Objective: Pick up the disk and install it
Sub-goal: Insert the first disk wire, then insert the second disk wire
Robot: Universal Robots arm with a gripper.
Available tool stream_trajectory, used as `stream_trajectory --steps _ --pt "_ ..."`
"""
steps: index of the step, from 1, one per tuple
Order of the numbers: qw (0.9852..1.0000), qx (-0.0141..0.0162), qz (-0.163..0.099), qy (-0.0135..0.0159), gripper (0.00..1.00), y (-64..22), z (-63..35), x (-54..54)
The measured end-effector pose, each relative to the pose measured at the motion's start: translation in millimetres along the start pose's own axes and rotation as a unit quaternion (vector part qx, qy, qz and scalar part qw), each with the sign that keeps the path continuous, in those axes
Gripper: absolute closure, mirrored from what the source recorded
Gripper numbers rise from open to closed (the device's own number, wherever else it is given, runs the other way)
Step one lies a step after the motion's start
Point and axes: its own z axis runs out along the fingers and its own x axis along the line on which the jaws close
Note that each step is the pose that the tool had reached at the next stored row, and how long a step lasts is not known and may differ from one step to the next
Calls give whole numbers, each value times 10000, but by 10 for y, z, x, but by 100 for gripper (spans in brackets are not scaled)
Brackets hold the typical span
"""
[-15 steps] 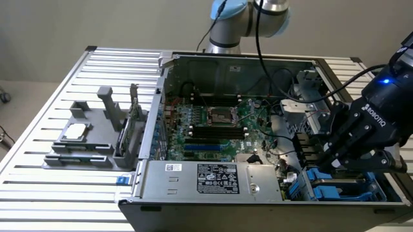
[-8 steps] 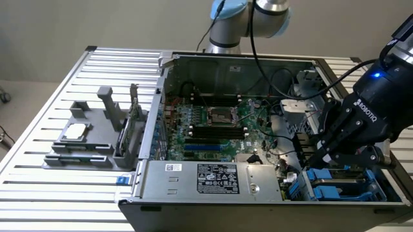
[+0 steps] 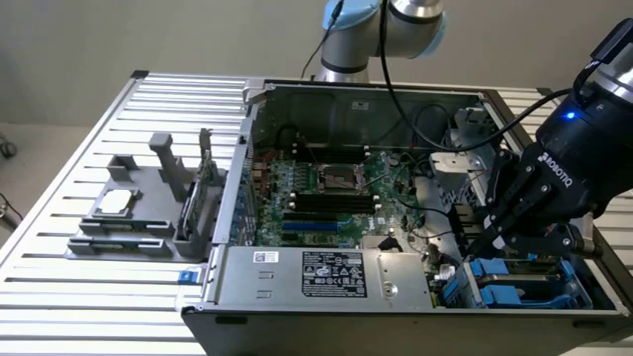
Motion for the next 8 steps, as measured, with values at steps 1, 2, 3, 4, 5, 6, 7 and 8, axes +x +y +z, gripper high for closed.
stream_trajectory --steps 1,2,3,4,5,6,7,8 --pt "10000 0 0 0 89 0 -1 0" --pt "10000 0 0 -1 89 0 -1 0" --pt "10000 0 0 -1 89 -1 -1 0" --pt "10000 0 0 -1 89 -1 -1 0" --pt "10000 0 0 -1 89 0 -1 0" --pt "10000 0 0 -1 89 0 -1 0" --pt "10000 0 0 -1 89 -1 -1 0" --pt "10000 0 0 -1 89 0 -1 0"
